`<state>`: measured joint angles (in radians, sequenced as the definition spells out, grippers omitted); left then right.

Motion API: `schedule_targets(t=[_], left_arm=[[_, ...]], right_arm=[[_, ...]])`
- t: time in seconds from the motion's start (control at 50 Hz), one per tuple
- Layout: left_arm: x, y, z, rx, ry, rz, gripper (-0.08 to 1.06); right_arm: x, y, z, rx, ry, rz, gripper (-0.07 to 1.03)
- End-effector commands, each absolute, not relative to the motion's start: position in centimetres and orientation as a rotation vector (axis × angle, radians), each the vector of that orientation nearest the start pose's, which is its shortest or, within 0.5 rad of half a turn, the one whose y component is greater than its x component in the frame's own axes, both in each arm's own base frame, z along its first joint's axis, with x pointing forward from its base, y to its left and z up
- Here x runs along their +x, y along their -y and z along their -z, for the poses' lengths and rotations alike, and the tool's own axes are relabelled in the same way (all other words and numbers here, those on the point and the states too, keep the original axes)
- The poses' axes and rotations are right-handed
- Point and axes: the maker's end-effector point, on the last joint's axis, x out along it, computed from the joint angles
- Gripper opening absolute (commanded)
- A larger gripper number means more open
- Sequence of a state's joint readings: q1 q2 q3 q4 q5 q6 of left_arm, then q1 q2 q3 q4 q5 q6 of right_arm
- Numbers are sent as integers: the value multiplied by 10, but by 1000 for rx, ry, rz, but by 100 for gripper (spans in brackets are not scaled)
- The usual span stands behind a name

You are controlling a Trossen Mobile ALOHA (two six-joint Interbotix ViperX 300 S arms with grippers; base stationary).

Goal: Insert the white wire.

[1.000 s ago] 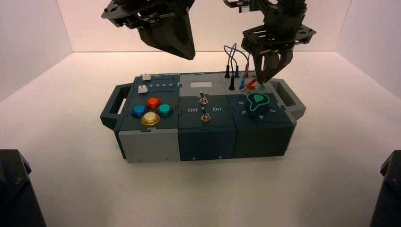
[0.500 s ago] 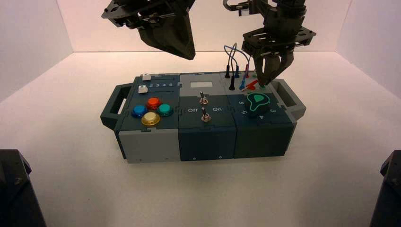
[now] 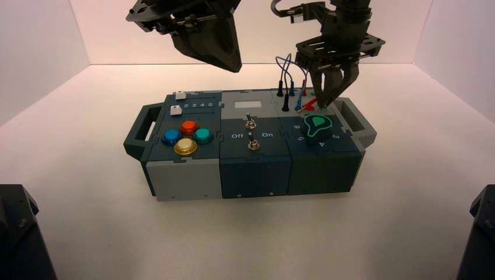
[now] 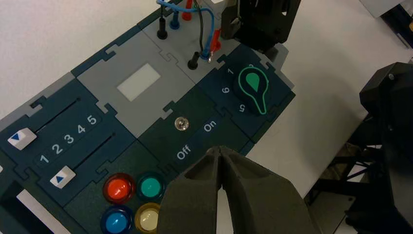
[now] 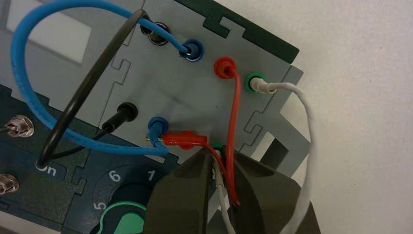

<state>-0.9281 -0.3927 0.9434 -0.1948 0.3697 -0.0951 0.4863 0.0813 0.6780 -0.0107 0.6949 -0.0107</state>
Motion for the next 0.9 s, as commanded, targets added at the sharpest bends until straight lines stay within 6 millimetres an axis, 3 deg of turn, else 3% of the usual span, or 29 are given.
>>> schedule_targets(t=[0.02, 0.12, 0.22, 0.32, 0.9], left_arm=[[179, 258, -144, 141, -936, 804, -3], [179, 258, -145, 141, -932, 805, -3], [179, 259, -145, 143, -932, 805, -3], [180, 259, -146, 139, -931, 805, -3], [180, 259, -146, 141, -932, 806, -3]], right_arm=[[284, -152, -37, -383, -1422, -415, -1], [284, -153, -38, -374, -1422, -412, 15], [285, -154, -38, -372, -1421, -412, 20], [286, -154, -39, -367, -1420, -407, 33], [296, -155, -64, -350, -1335, -409, 33]])
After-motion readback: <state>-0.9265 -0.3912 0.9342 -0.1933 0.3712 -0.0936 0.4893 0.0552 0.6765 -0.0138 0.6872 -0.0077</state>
